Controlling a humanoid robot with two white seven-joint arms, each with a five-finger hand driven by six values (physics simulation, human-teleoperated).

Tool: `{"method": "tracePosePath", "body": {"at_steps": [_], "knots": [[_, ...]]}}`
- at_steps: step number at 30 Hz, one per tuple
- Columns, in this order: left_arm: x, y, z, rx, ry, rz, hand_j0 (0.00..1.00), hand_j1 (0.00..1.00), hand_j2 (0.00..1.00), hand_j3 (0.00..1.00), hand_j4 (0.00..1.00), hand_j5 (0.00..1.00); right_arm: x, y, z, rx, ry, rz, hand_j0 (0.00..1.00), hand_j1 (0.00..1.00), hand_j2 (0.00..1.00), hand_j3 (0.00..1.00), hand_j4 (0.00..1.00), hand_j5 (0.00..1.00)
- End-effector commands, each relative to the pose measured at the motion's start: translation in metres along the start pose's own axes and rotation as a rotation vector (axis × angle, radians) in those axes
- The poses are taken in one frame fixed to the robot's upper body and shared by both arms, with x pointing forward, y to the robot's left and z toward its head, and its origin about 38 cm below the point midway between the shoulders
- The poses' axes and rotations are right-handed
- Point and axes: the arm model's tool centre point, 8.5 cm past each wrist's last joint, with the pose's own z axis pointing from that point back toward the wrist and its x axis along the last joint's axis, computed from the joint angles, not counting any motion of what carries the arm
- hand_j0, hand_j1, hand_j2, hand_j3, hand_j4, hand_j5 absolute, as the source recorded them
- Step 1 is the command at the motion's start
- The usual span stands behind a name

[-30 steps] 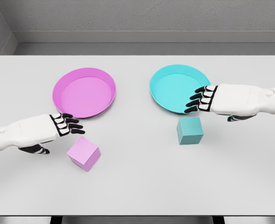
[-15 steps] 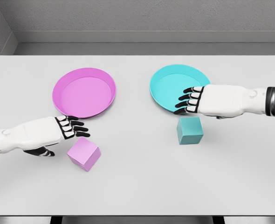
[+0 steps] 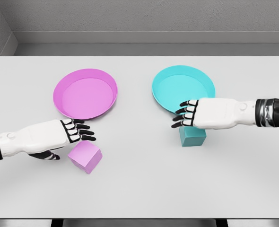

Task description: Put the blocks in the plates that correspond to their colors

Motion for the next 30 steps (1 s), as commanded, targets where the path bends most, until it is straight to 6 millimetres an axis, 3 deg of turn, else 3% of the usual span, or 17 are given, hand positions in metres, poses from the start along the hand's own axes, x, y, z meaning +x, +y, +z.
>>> {"method": "tracePosePath", "body": {"at_steps": [1,9,17,20,30], "knots": [[0.001,0.001,-0.001,0.008,-0.003,0.005,1.0,1.0,1.0,1.0,1.0,1.0,-0.001,0.003,0.001,0.011,0.009,0.002,1.0,1.0,1.0,1.0,1.0,1.0],[0.005,0.0,-0.014,0.026,-0.025,0.015,1.0,1.0,1.0,1.0,1.0,1.0,0.006,0.008,-0.01,0.027,-0.018,0.011,1.0,1.0,1.0,1.0,1.0,1.0],[0.006,-0.002,-0.015,0.026,-0.027,0.017,1.0,1.0,1.0,1.0,1.0,1.0,0.005,0.014,-0.018,0.046,-0.017,0.02,1.0,1.0,1.0,1.0,1.0,1.0],[0.007,-0.003,-0.015,0.023,-0.03,0.021,1.0,1.0,1.0,1.0,1.0,1.0,0.006,0.022,-0.031,0.061,-0.029,0.012,1.0,1.0,1.0,1.0,1.0,1.0],[0.012,-0.01,-0.023,0.011,-0.05,0.031,1.0,1.0,1.0,1.0,1.0,1.0,-0.001,0.032,-0.031,0.089,-0.007,0.004,1.0,1.0,1.0,1.0,1.0,1.0]]}}
